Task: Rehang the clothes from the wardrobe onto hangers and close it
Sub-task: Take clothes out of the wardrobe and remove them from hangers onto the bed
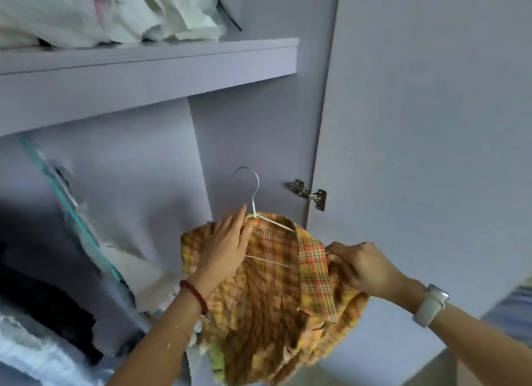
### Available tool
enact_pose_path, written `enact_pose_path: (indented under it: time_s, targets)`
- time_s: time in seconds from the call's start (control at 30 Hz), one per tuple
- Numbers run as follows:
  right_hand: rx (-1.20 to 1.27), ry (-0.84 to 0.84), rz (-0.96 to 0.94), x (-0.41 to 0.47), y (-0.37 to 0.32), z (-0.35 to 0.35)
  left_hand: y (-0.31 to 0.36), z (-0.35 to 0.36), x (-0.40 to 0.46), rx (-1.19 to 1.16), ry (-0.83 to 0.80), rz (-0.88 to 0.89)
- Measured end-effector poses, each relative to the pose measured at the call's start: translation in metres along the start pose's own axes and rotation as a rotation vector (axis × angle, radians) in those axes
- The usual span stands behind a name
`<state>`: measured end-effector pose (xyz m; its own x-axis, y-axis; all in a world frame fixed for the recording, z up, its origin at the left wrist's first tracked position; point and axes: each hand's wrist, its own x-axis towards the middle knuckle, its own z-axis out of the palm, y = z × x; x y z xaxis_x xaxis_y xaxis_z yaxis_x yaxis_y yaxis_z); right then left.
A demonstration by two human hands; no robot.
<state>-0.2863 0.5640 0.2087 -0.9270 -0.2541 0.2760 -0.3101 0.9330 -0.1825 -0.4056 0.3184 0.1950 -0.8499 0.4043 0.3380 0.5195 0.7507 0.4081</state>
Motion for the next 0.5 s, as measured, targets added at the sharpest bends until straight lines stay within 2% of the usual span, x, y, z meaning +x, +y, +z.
enact_pose_path:
  time_s: [0.1,0.23,0.3,0.4,0.5]
  targets:
    - [0.041,0.010,0.143,-0.061,0.033,-0.015,0.041,0.031,0.002,-0.225,-0.128,0.134]
    - [0.326,0.022,0.524,-0.144,0.060,-0.036,0.107,0.079,-0.016,-0.331,-0.233,0.257]
    - [0.221,0.006,0.556,-0.180,0.059,-0.042,0.138,0.100,-0.026,-0.385,-0.270,0.295]
    - [-0.158,0.049,0.479,-0.229,0.052,-0.040,0.183,0.125,-0.038,-0.429,-0.309,0.400]
    - [-0.285,0.086,0.626,-0.272,0.038,-0.033,0.226,0.149,-0.054,-0.459,-0.299,0.519]
